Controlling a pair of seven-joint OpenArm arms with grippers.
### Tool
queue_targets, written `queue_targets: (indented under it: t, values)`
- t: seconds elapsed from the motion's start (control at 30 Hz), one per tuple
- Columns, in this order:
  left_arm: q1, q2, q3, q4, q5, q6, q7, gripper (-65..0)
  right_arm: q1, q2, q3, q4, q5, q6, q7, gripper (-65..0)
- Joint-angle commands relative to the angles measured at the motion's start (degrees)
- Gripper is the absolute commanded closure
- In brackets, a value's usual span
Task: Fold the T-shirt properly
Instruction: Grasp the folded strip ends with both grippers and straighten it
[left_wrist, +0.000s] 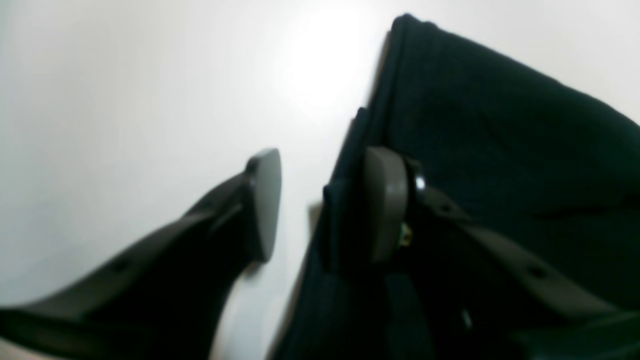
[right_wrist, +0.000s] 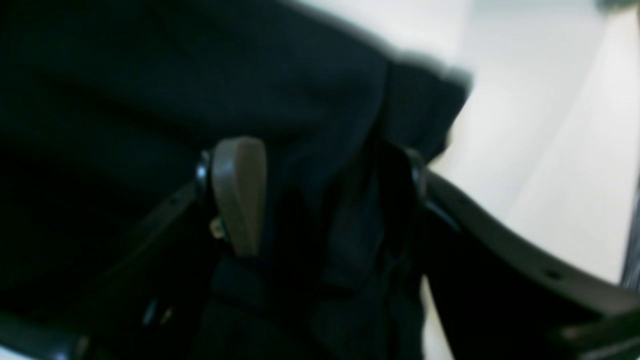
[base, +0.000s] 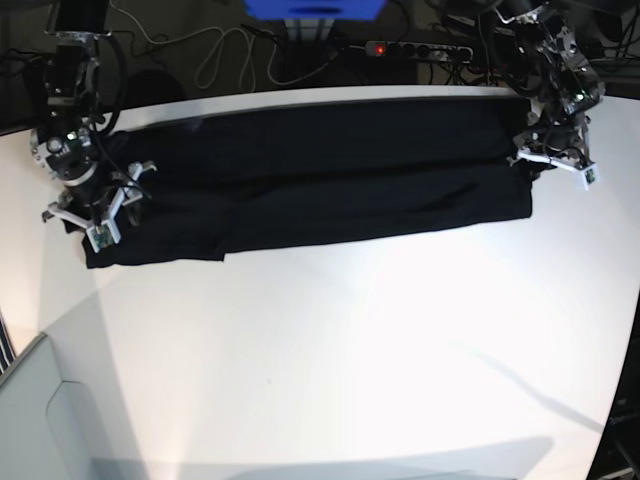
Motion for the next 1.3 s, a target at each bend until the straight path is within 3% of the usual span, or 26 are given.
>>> queue_targets:
  t: [0.0,0.1,0.3,0.6,0.7,0.93,1.03,1.17,1.27]
  values:
    - [-0.1,-0.67,-0.26,0.98,0.13,0.22,-0.14,-26.1,-0.03,0.63,0.47,1.1,-0.02,0.15,0.44,-34.6]
    - [-0.01,-0.5,-0.26,0.98,0.13,0.22,-0.14,-26.1,0.68,0.63,0.47,1.45,0.16,0.15,0.44,-35.3]
    - [-0.01,-0.5,-0.34,0.98,0.13,0.22,0.04,-26.1,7.27,0.37,0.21,-4.88,0.25,0.15,-2.28,-43.5]
    - [-0.01,-0.32,-0.34,0.98,0.13,0.22,0.13,-26.0,14.04,-0.25,0.12,-15.78,0.25,0.15,-3.16,-43.1]
    - [-0.01,-0.32,-0.34,0.98,0.13,0.22,0.13,-26.0,14.04,-0.34,0.12,-15.95,0.25,0.15,-2.99,-36.3]
    - [-0.01,-0.23,-0.34,0.98,0.13,0.22,-0.14,-25.9,13.69,-0.34,0.21,-15.69,0.25,0.15,-2.99,0.0]
    - [-0.01,-0.23,-0.34,0.81,0.13,0.22,-0.14,-25.9,12.28,-0.34,0.3,-13.05,0.34,0.24,-3.16,-0.4]
    - [-0.01,-0.23,-0.34,0.72,0.13,0.22,-0.14,-25.9,9.64,-0.34,0.47,-7.08,0.34,5.34,-3.6,-0.2]
    - [-0.1,-0.23,-0.34,0.72,0.13,0.22,-0.14,-25.9,7.18,-0.34,0.47,-3.03,0.34,5.87,-3.6,-0.2]
